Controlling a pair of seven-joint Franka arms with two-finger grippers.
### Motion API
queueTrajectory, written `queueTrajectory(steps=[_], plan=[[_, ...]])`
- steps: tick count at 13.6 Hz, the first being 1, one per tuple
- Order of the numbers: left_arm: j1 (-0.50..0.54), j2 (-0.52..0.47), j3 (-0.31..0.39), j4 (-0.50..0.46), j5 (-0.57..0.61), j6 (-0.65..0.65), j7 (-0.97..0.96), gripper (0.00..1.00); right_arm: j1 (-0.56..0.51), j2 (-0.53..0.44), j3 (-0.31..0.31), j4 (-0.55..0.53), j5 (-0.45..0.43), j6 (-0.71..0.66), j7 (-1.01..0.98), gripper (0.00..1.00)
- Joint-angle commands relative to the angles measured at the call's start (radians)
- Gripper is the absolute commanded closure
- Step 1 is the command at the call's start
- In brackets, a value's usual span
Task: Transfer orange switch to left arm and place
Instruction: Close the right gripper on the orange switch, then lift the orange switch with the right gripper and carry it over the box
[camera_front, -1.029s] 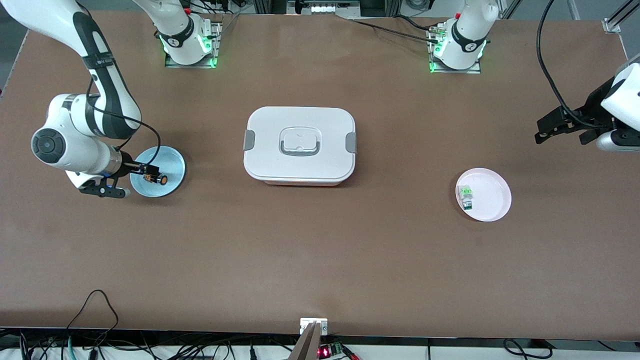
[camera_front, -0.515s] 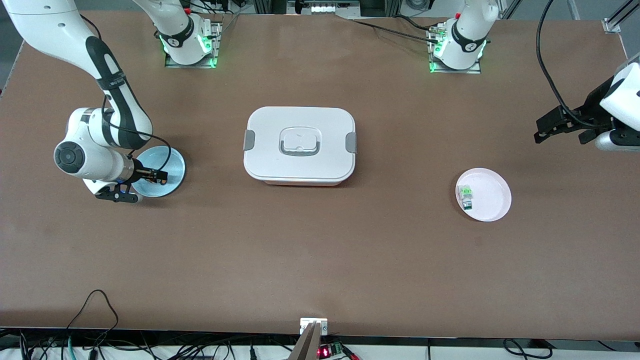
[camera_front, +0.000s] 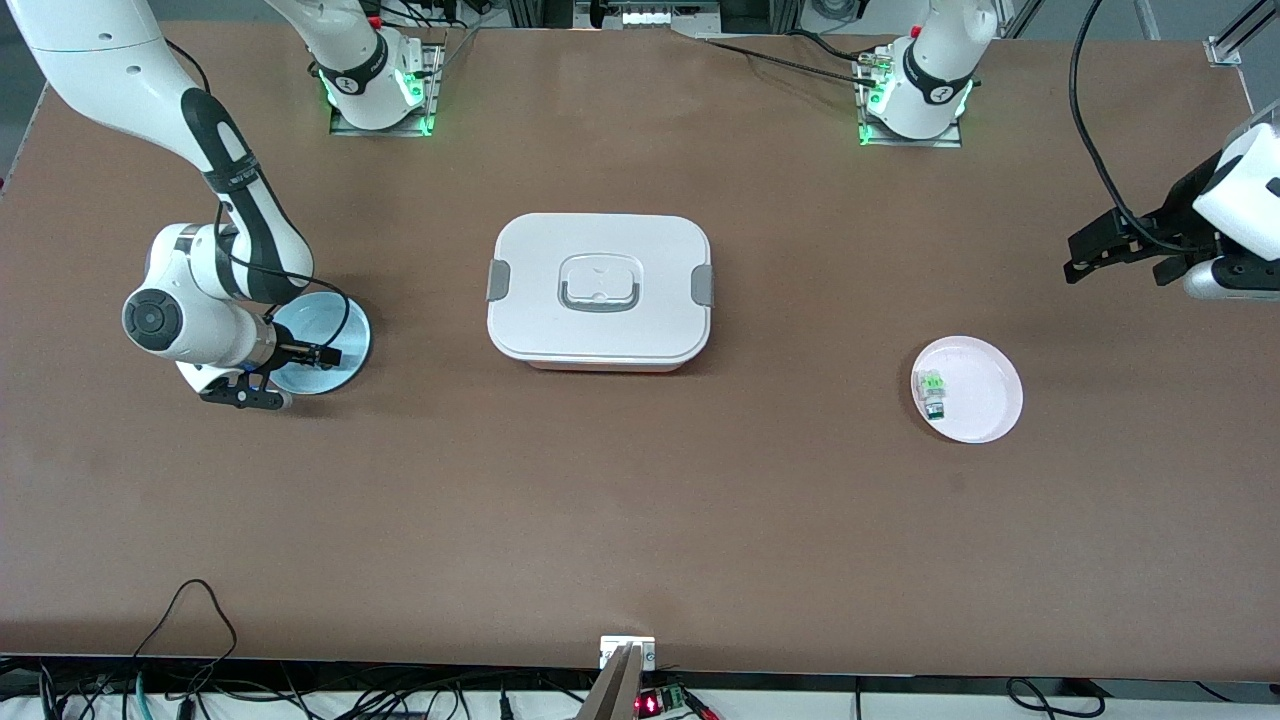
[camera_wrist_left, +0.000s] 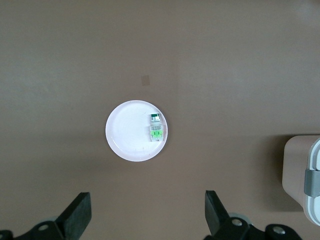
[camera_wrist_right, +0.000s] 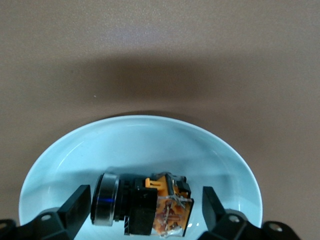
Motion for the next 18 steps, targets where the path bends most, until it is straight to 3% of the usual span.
queueTrajectory(steps=[1, 3, 4, 8, 10, 12, 14, 18], plan=[[0.001, 0.0, -0.001, 0.018, 0.015, -0.025, 0.002, 0.0, -0.011, -0.003, 0.006, -0.012, -0.004, 0.011, -0.011, 0.51], [0.001, 0.0, -0.001, 0.018, 0.015, -0.025, 0.002, 0.0, -0.011, -0.005, 0.006, -0.012, -0.004, 0.006, -0.012, 0.76], [0.001, 0.0, -0.001, 0.018, 0.015, -0.025, 0.002, 0.0, -0.011, -0.012, 0.006, -0.009, -0.006, 0.005, -0.014, 0.82], [0.001, 0.0, 0.0, 0.018, 0.015, -0.026, 0.002, 0.0, -0.011, -0.097, 0.037, 0.012, 0.011, -0.069, -0.21, 0.84], [0.001, 0.0, 0.0, 0.017, 0.015, -0.028, 0.002, 0.0, -0.011, -0.152, 0.087, 0.019, 0.08, -0.113, -0.335, 0.84], [0.001, 0.0, 0.0, 0.017, 0.015, -0.028, 0.002, 0.0, -0.011, -0.193, 0.135, 0.019, 0.088, -0.127, -0.428, 0.84], [0.001, 0.0, 0.002, 0.017, 0.015, -0.028, 0.002, 0.0, -0.011, -0.235, 0.208, 0.019, 0.089, -0.155, -0.512, 0.84], [0.001, 0.0, 0.003, 0.017, 0.015, -0.028, 0.002, 0.0, -0.011, -0.292, 0.394, 0.078, 0.221, -0.156, -0.528, 0.84]])
